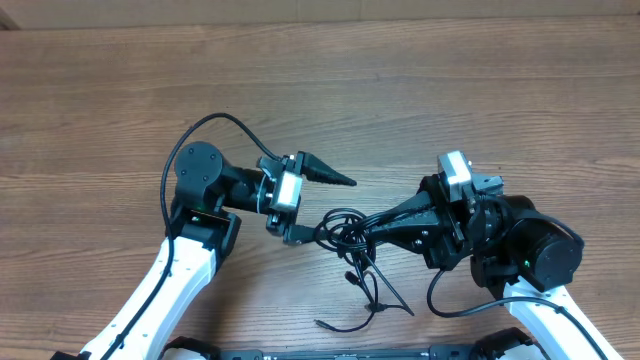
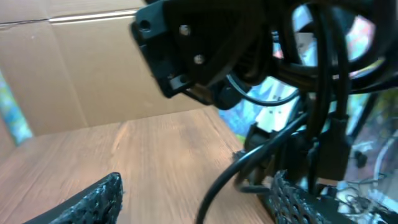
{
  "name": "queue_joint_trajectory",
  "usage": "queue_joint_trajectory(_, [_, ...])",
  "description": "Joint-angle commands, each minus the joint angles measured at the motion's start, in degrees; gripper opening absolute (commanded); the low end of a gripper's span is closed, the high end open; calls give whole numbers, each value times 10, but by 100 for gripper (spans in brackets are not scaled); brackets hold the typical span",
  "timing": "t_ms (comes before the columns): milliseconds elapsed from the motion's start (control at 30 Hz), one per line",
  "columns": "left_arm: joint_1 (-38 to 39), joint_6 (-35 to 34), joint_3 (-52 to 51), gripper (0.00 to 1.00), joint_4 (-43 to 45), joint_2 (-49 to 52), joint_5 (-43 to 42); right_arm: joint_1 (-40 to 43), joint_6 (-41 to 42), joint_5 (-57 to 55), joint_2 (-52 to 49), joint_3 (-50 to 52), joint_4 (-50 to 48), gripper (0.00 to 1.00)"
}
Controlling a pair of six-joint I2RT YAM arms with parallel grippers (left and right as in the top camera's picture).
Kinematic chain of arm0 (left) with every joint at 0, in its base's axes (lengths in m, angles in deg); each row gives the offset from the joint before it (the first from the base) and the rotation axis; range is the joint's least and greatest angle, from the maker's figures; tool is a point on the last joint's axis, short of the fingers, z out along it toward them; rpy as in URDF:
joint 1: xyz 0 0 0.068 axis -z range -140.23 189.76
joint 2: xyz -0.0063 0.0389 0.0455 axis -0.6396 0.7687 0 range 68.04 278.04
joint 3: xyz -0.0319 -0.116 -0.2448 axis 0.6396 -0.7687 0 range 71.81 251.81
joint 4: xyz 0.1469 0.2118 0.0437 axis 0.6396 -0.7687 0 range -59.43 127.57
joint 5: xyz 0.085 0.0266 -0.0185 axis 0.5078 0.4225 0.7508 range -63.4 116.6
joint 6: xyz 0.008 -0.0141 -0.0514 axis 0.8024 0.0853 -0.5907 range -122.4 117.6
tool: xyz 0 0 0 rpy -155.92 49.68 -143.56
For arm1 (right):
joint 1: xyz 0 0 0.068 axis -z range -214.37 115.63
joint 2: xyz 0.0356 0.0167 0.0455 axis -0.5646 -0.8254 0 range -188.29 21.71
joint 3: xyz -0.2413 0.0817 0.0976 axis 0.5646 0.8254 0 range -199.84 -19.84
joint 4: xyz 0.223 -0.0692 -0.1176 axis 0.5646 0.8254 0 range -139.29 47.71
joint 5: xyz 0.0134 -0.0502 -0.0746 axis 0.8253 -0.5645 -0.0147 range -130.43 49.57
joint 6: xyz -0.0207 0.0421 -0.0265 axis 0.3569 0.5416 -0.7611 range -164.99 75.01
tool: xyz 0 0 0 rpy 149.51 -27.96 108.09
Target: Untangle cables
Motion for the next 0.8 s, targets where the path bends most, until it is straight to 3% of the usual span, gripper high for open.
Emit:
queue_joint_trajectory(0, [22, 14, 4, 73, 2, 3, -35, -3, 4, -21, 8, -10, -3, 4])
queue_joint_trajectory(200, [65, 15, 4, 72, 5, 3, -35, -3, 2, -21, 8, -10, 0, 4])
queue_joint_trajectory(533, [72, 12, 4, 57, 7, 3, -36, -3, -16, -21, 8, -10, 26, 4])
queue_joint_trajectory(700, [72, 10, 4, 44, 7, 3, -35, -3, -24, -27, 7, -10, 29, 4])
queue_joint_trajectory(767, [72, 10, 4, 35, 7, 3, -33, -3, -24, -30, 8, -10, 29, 4])
